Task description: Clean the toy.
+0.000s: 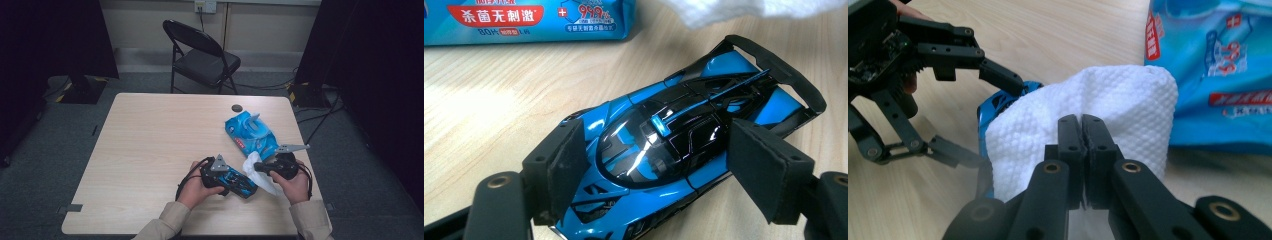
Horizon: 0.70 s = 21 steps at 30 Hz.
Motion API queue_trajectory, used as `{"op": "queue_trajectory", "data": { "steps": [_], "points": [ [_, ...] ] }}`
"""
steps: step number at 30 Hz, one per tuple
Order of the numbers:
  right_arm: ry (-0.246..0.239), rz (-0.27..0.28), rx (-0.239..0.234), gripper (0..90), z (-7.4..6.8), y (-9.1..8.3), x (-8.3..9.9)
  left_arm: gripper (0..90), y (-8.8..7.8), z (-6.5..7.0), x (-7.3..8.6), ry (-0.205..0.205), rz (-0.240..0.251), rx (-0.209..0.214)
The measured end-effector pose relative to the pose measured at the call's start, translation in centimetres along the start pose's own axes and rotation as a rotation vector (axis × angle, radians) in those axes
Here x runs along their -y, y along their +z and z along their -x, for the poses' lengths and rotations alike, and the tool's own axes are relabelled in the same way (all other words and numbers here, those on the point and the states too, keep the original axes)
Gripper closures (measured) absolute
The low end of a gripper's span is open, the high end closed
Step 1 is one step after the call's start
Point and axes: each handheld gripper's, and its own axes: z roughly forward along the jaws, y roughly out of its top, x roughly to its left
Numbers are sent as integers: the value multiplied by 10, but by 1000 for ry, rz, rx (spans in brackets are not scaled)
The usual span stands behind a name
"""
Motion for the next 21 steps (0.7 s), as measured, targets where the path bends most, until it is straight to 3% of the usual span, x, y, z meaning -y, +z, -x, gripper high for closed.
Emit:
{"op": "queue_trajectory", "data": {
  "steps": [8,14,21],
  "points": [
    [30,-13,5,883,2,9,18,240,0,-1,0,9,-3,0],
    [36,-55,20,882,7,23,26,240,0,0,0,2,4,-1],
    [14,-111,35,882,9,28,35,240,0,0,1,2,4,-1]
  ]
}}
